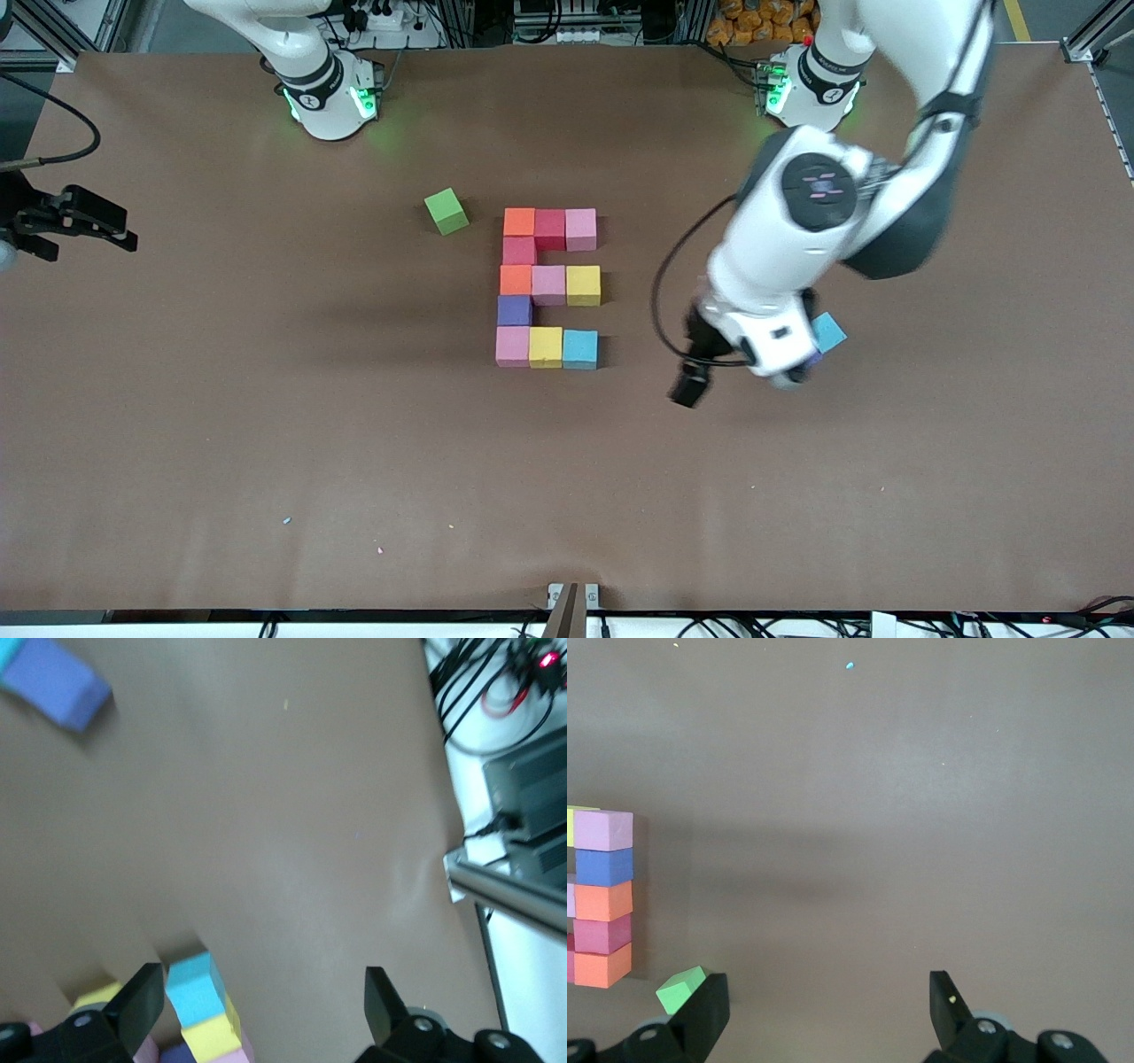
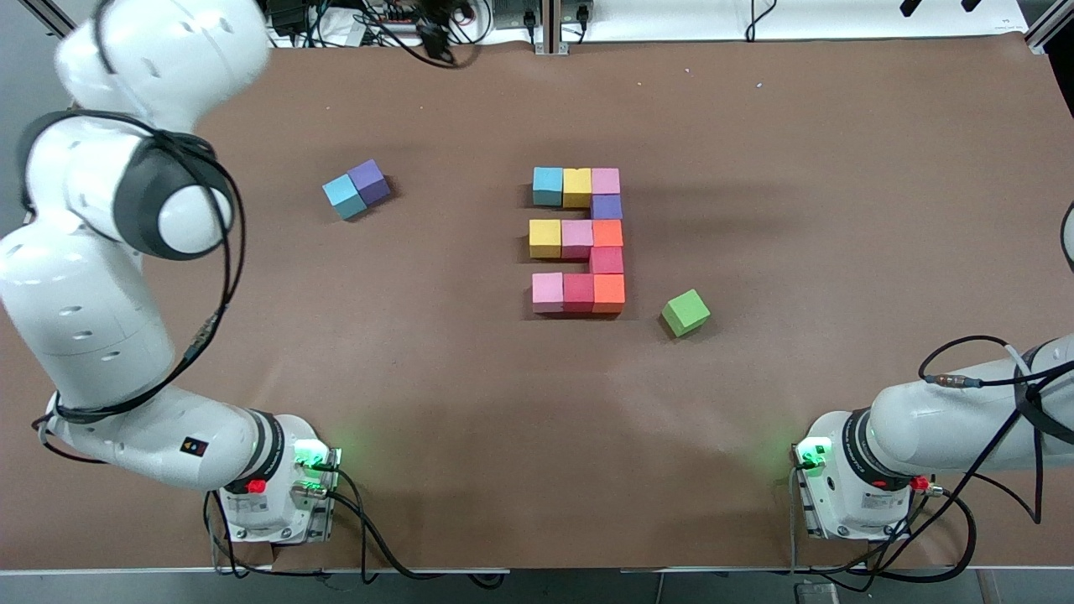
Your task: Arrange 11 blocks into digit 3
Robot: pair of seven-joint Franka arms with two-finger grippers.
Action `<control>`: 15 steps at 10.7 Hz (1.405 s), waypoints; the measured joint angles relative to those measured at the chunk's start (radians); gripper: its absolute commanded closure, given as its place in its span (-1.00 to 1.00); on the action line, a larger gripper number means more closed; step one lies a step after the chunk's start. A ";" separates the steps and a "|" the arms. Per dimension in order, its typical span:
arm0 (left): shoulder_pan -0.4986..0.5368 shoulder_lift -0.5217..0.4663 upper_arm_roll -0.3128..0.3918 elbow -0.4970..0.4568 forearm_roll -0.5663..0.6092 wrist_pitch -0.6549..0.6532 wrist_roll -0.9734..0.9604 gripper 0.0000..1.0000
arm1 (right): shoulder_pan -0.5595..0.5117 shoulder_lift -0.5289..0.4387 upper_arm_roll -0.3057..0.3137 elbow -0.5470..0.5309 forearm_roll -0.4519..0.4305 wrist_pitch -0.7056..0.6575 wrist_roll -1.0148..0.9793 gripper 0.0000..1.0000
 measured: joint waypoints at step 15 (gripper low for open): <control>0.283 -0.218 0.000 -0.004 0.000 -0.383 0.939 -1.00 | -0.001 -0.006 -0.006 0.045 0.000 -0.036 0.000 -1.00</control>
